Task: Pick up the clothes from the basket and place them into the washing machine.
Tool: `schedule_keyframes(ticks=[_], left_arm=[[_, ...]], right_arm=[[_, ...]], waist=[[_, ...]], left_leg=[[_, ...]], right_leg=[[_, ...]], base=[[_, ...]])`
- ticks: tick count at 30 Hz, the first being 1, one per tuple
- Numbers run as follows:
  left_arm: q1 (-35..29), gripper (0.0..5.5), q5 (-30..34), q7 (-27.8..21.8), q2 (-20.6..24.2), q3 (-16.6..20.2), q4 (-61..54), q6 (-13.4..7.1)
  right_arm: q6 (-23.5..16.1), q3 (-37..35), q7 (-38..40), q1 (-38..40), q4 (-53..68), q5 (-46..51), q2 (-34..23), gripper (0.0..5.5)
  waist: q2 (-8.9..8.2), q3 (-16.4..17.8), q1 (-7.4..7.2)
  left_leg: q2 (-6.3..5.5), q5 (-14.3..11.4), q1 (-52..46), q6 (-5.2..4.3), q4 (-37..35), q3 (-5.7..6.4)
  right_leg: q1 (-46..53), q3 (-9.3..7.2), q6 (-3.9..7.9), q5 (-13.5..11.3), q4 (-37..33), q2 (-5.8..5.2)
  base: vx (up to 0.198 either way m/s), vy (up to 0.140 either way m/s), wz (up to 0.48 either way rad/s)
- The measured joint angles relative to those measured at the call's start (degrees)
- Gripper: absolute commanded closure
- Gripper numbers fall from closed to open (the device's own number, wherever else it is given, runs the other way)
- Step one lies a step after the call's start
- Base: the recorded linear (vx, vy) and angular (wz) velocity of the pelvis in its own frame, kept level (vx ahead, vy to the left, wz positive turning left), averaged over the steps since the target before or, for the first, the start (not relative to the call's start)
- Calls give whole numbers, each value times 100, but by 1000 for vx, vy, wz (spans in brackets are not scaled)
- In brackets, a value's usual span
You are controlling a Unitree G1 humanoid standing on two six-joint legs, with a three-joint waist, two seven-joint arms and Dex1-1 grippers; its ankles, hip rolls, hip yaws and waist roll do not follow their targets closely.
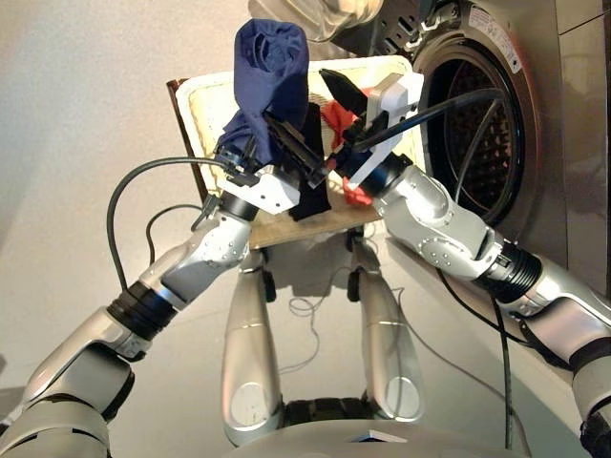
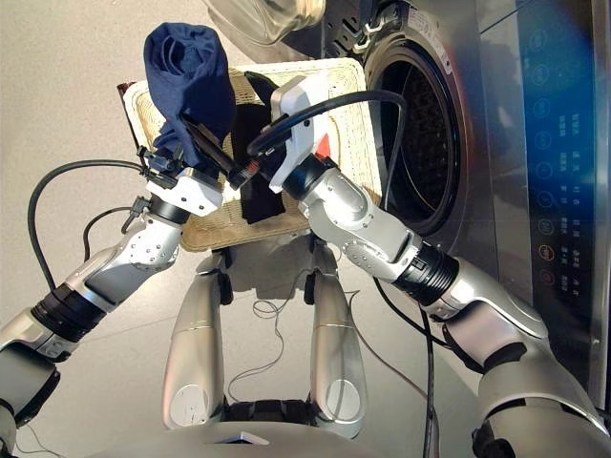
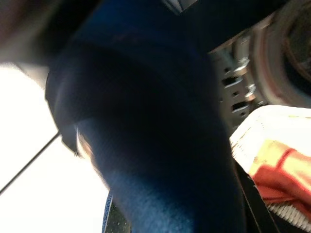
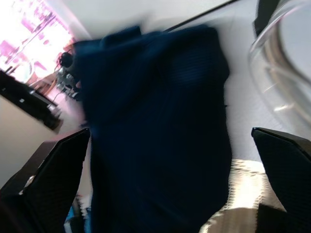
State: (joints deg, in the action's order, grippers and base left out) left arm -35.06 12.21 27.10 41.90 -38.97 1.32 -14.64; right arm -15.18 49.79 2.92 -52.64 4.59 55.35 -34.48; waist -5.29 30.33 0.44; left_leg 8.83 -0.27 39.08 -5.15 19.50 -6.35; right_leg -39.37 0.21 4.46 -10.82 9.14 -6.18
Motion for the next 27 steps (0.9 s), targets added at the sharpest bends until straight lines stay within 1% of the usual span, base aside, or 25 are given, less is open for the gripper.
schedule_keyframes(ticks=[5,16,17,19,21,24,27], left_arm=[[-38,550,128,1,59,-24,-2,0],[-72,550,139,7,121,-49,-26,3],[-75,550,139,8,123,-53,-27,3],[-78,550,139,13,122,-77,-105,5],[-99,550,139,16,114,-110,-149,7],[-102,550,136,34,110,-106,-149,37],[-89,550,133,89,12,-76,-148,53]], right_arm=[[3,15,-1,-20,0,22,-1,0],[-3,11,15,-42,-2,25,16,0],[-3,10,23,-42,-2,26,16,255],[-9,-35,127,-37,-41,24,9,550],[-14,-78,181,-30,-49,20,7,550],[-22,-81,262,-15,-46,-68,45,550],[-33,-315,348,201,-43,-347,268,550]], waist=[[4,2,8],[10,4,33],[10,4,36],[15,7,49],[22,11,88],[29,14,126],[29,14,138]], left_leg=[[0,4,-61,-1,-19,-2],[0,4,-157,-4,-39,12],[-1,5,-154,-3,-45,12],[-1,3,-142,-5,-46,12],[0,2,-140,-6,-47,13],[-1,1,-138,-7,-47,12],[-7,1,-130,-6,-44,14]], right_leg=[[45,3,0,-1,1,1],[147,2,-24,16,-25,-3],[144,1,-21,15,-29,-3],[139,-6,-23,19,-37,-3],[136,-6,-2,5,-41,-2],[137,-8,0,4,-40,-4],[140,-21,-1,4,-40,-12]], base=[[0,0,0],[0,0,0],[0,0,0],[0,0,0],[0,0,0],[0,0,0],[0,0,0]])
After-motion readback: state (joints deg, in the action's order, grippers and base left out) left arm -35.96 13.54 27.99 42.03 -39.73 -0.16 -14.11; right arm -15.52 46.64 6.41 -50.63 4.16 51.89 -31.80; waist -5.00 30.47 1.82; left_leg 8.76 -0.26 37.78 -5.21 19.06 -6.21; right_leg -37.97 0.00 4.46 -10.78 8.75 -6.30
